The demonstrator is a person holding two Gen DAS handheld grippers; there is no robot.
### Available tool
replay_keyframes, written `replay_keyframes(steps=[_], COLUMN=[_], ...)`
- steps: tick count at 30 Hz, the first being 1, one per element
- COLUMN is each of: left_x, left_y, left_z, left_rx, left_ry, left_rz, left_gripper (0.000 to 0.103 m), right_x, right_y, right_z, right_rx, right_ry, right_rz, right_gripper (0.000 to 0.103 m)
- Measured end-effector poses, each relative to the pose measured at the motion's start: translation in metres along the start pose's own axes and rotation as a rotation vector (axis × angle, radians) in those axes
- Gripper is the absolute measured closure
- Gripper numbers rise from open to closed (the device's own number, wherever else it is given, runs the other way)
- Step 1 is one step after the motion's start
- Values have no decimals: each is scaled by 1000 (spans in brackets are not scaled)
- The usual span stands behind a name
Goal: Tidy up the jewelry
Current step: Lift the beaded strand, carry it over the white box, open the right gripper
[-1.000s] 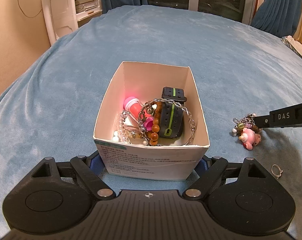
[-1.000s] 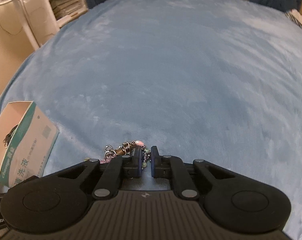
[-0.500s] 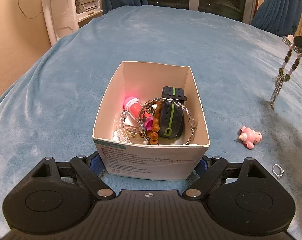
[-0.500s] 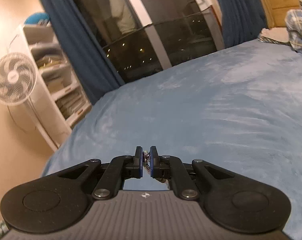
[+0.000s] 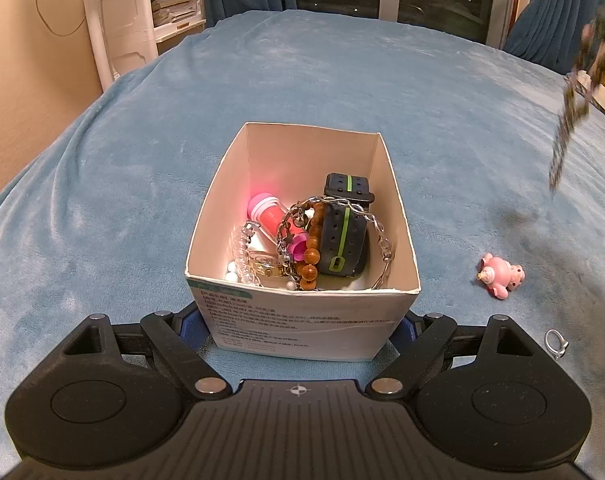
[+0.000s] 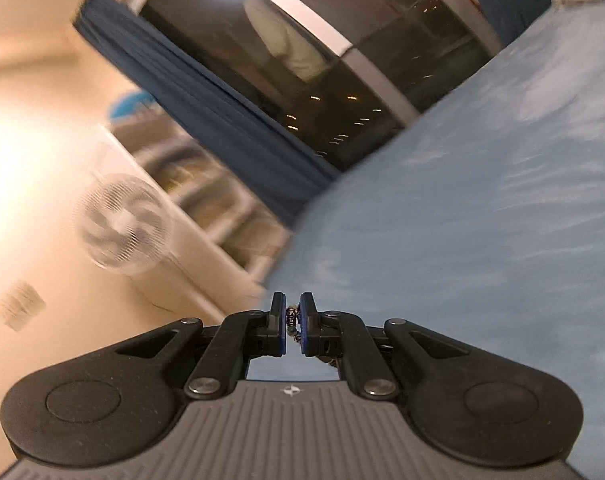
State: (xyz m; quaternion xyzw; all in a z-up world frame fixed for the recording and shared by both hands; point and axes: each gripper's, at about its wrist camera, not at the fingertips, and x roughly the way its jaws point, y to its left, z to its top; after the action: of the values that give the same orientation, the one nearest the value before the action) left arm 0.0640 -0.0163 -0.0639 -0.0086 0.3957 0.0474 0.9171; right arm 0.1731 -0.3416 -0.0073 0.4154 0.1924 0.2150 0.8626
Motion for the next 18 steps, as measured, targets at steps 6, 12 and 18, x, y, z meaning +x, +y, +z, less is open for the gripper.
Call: replay_keyframes(steps=[6, 12, 18], left_x=[0, 0, 0], left_y=[0, 0, 2], left_z=[0, -1, 1], left_rx=[1, 1, -2], left_ry=[0, 1, 3], left_rz=[0, 2, 0], left_gripper=[43, 43, 43], right_x=[17, 25, 14], right_y=[-40, -51, -33], right_z=[-3, -5, -3], right_rx=[5, -39, -2], right_ry=[111, 185, 116], right_rz=[-523, -617, -382], right_gripper=[0, 0, 0])
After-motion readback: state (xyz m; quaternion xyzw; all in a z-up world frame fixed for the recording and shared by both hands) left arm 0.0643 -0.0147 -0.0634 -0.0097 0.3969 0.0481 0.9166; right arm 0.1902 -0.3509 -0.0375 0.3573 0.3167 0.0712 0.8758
